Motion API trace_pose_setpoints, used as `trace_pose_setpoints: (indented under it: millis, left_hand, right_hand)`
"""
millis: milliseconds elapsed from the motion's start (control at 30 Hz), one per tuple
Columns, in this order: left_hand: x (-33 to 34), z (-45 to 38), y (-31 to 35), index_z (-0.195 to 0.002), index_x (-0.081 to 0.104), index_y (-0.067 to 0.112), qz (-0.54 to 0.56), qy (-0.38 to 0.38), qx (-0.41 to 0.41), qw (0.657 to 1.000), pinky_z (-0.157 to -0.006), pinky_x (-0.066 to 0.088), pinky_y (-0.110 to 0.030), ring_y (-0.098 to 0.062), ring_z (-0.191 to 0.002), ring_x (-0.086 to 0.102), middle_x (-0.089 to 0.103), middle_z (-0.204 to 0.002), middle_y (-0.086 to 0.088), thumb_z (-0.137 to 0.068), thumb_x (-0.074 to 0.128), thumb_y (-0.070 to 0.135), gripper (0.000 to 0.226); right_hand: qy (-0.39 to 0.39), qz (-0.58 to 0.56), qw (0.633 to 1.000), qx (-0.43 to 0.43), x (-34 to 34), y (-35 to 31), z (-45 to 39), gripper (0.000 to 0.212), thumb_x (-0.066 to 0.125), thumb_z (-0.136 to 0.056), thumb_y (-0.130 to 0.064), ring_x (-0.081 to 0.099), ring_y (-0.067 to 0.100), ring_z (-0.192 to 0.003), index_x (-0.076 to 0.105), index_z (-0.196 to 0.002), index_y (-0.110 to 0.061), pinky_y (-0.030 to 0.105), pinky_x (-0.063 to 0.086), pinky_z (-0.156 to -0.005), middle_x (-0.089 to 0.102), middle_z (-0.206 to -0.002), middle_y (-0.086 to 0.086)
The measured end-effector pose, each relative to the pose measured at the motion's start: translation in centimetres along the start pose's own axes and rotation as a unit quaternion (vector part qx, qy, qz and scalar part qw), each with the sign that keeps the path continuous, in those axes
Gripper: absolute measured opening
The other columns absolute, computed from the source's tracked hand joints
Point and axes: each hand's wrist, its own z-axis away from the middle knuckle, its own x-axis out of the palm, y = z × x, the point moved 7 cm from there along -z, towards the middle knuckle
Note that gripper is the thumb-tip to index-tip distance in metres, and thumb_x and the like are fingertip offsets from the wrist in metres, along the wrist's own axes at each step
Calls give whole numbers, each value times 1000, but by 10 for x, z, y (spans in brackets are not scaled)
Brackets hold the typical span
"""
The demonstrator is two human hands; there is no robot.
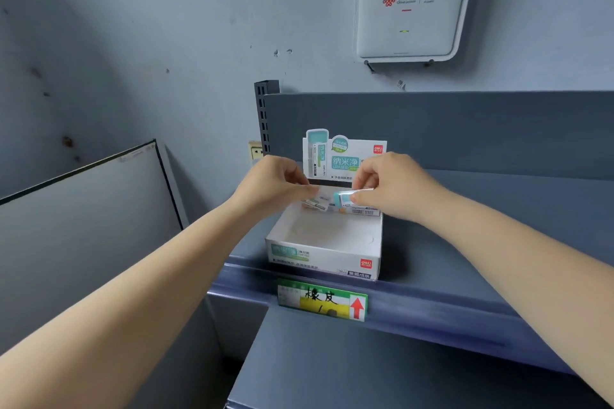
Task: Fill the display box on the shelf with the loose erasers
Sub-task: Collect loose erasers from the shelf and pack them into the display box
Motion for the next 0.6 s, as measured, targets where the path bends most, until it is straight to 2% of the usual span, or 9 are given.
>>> trace_pose_setpoints:
  millis: [167, 333, 467, 600]
  left_hand:
    - [7, -11, -4, -64, 65, 18, -25, -41, 51, 998, -51, 33, -27, -13, -54, 45, 70, -75, -9, -73, 74, 27, 16]
    - [12, -14, 1, -75, 72, 14, -72, -70, 103, 990, -51, 36, -26, -11, -59, 48, 65, -71, 3, -73, 75, 33, 19]
    - [16, -13, 8, -81, 76, 18, -194, -99, 148, 965, -62, 51, -34, -22, -75, 64, 72, -83, 1, -75, 71, 41, 24]
    - [19, -13, 11, -84, 74, 19, -217, -127, 165, 954, -65, 50, -33, -22, -79, 63, 69, -84, 3, -77, 70, 40, 22]
  right_hand:
    - [-19, 42, 999, 16, 7, 1, 4, 3, 67, -78, -21, 50, 10, -75, 64, -78, -20, 23, 40, -61, 59, -77, -6]
    - [-35, 65, 997, 22, 9, 0, 8, 3, 69, -77, -24, 49, -1, -62, 67, -79, -22, 14, 35, -55, 57, -67, -14]
    - [-41, 77, 996, 29, 10, -2, 9, 2, 69, -78, -22, 49, -1, -63, 67, -79, -23, 14, 35, -55, 57, -67, -15]
    - [-55, 89, 994, 39, 13, -1, 8, 7, 70, -76, -19, 53, 5, -70, 67, -80, -24, 20, 43, -63, 62, -76, -9]
